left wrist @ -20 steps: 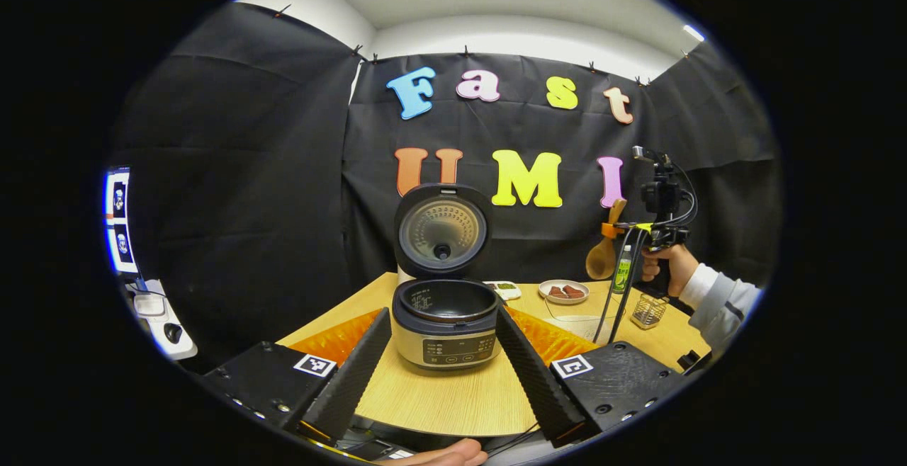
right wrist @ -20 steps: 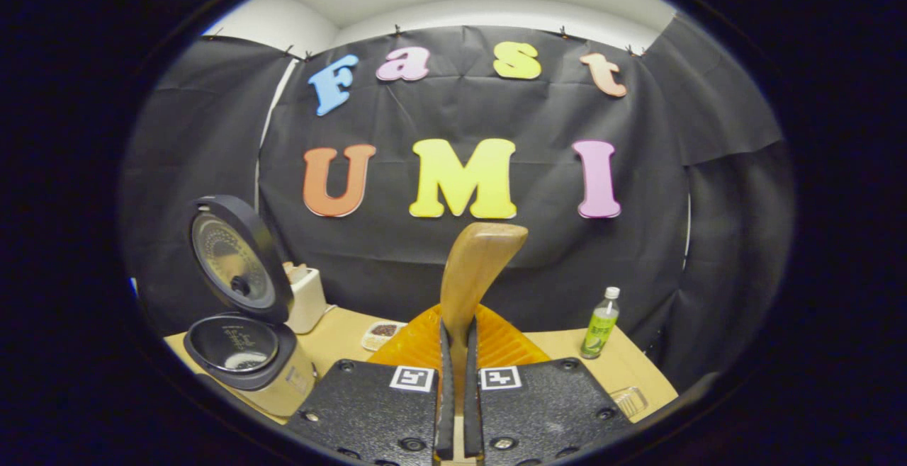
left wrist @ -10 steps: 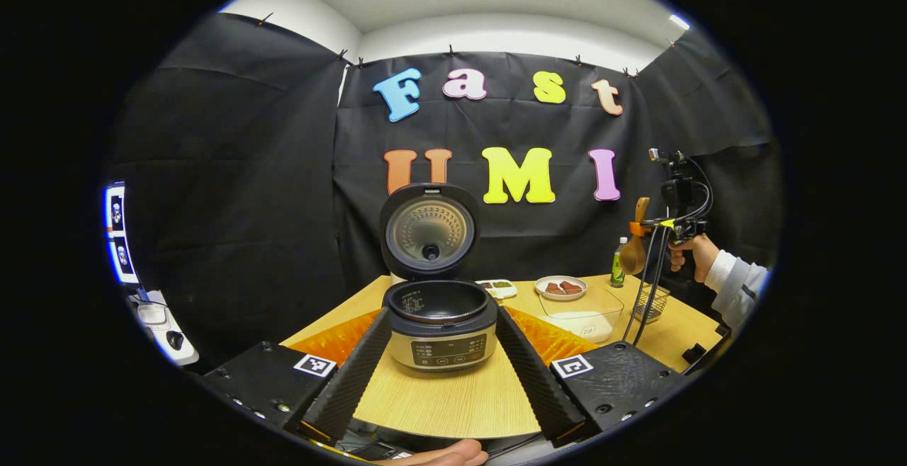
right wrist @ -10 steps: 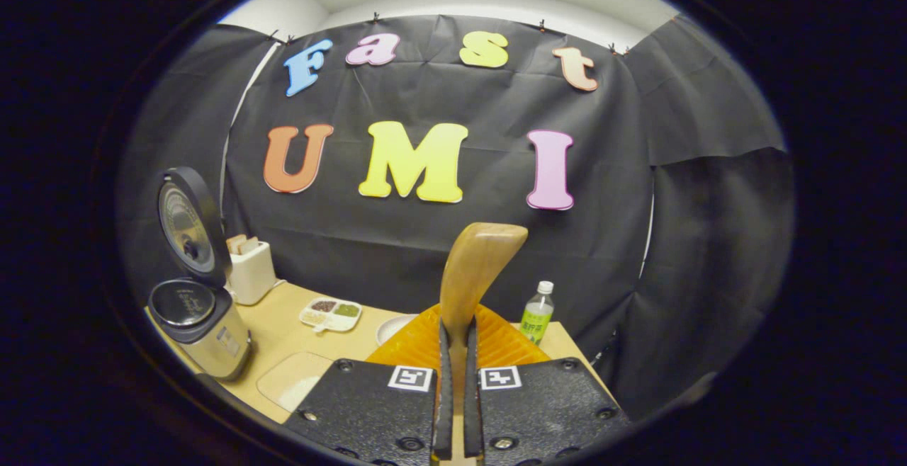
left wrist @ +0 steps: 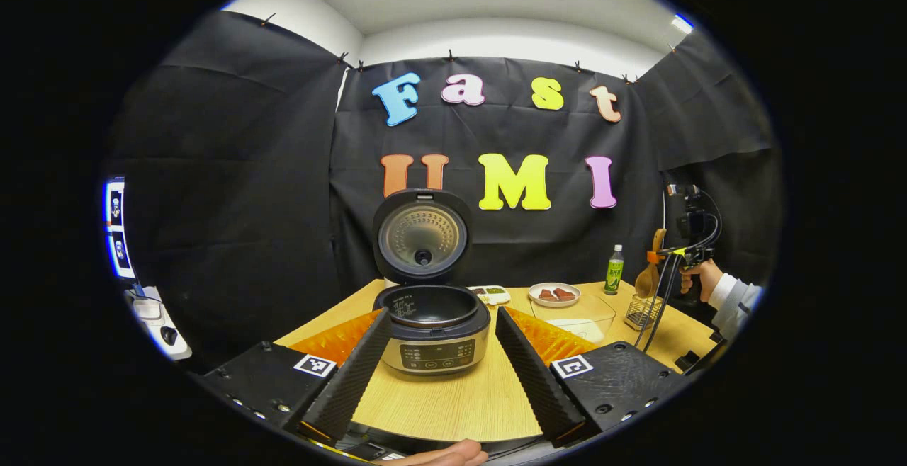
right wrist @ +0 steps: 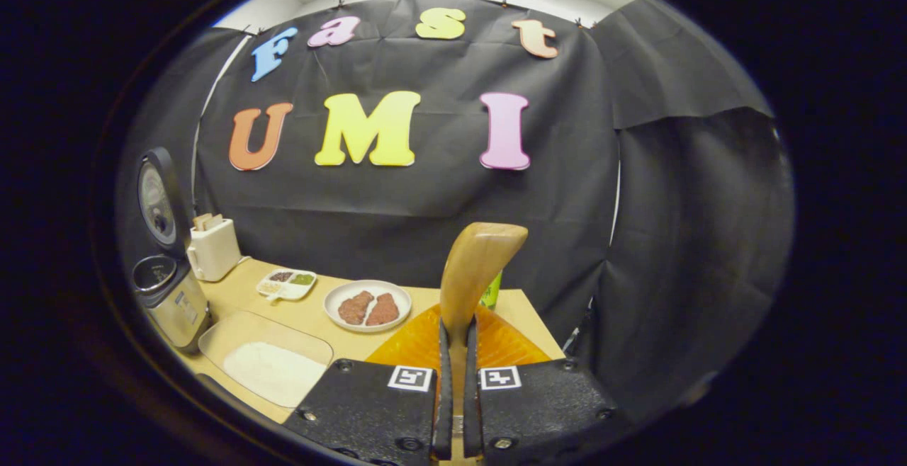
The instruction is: Close the left gripper, press the button to open the rice cooker; take a wooden spoon from the chopstick holder with the right hand, scoop a spoonful of rice and pour it into the rice cooker, then put the wooden spoon back into the chopstick holder.
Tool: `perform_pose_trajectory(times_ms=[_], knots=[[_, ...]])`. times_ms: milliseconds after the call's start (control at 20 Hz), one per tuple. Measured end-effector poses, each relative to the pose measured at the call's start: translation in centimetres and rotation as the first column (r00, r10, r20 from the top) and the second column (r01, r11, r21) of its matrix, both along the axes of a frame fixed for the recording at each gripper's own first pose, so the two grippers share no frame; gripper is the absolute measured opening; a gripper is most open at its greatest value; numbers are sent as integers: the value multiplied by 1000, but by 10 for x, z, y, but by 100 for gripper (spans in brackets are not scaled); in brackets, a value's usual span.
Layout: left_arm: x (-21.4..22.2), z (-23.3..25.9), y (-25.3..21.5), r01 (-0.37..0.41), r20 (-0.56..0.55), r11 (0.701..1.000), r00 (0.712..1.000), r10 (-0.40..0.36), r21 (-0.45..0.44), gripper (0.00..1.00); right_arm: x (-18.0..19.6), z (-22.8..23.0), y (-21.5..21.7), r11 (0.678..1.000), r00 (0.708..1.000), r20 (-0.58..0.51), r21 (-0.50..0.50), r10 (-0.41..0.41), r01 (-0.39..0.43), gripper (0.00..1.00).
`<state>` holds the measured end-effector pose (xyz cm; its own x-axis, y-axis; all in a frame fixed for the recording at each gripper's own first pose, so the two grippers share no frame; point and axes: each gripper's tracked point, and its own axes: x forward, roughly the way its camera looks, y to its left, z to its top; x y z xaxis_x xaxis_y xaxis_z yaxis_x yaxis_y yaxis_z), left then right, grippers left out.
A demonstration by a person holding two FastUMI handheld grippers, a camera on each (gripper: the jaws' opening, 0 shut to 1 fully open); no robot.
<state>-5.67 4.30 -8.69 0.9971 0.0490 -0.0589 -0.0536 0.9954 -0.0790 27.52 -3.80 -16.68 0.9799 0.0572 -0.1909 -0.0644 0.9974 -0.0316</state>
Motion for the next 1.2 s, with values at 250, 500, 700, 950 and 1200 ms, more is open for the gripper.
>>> perform_pose_trajectory(times_ms=[250,500,700,950,1200], knots=[[4,-5,-7,-1,-15,1000,1000,1,6,95,12,-62,-10,997,990,-144,80,5,7,13],[11,-10,-13,4,-27,1000,1000,-3,12,95,17,-82,-17,993,980,-198,113,3,19,13],[15,-12,-19,13,-38,1000,999,-12,13,95,15,-74,-20,995,984,-180,98,-11,29,18],[18,-11,-20,14,-37,1000,999,-14,18,95,-1,-44,-39,993,991,-100,78,-84,91,69],[29,-5,-19,16,-39,1000,999,-15,17,95,-17,-10,-42,988,991,-34,81,-128,130,99]])
